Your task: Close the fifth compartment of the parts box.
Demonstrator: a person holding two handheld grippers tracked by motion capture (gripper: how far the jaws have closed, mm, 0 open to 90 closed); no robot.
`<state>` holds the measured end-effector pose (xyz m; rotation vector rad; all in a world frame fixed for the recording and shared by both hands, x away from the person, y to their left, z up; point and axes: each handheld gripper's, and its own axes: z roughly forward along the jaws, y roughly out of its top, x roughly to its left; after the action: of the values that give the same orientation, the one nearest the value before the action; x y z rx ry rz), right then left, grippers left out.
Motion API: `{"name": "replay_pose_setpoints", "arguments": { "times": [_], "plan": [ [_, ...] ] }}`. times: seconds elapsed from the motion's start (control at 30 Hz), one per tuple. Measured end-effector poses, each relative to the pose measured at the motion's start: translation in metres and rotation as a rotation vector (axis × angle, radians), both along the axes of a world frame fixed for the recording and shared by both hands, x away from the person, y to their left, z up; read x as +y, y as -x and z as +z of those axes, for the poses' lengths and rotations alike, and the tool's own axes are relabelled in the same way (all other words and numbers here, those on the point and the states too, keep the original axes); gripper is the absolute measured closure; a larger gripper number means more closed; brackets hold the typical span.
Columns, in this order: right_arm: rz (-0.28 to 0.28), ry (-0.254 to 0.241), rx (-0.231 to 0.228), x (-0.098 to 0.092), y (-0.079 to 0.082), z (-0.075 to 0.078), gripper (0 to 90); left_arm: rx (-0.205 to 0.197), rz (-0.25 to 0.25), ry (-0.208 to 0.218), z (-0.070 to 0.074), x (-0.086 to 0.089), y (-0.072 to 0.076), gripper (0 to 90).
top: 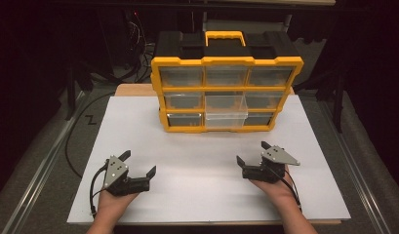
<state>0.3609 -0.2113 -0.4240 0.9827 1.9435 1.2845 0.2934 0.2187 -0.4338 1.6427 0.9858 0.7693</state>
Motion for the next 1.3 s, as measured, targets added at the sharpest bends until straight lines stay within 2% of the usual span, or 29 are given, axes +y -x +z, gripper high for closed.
{"name": "replay_pose_setpoints", "arguments": {
  "times": [0.33, 0.57, 0.73, 1.03, 1.3],
  "plan": [
    [0.025, -0.022, 0.020, 0.018, -0.015, 0.003, 1.2, -0.006, 0.001, -0.004, 0.000, 0.001, 0.001, 0.1],
    [0.041, -0.031, 0.026, 0.017, -0.006, 0.005, 1.2, -0.011, 0.003, -0.001, 0.000, 0.001, 0.001, 0.1],
    [0.040, -0.013, 0.034, 0.015, -0.005, 0.004, 1.3, -0.013, 0.004, 0.001, 0.000, 0.001, 0.001, 0.1],
    [0.057, -0.026, 0.050, 0.008, -0.001, 0.004, 2.5, -0.013, 0.004, 0.002, 0.000, 0.002, 0.001, 0.1],
    [0.065, -0.026, 0.048, 0.006, 0.002, 0.003, 10.0, -0.011, 0.005, 0.001, 0.000, 0.002, 0.001, 0.1]
  ]
}}
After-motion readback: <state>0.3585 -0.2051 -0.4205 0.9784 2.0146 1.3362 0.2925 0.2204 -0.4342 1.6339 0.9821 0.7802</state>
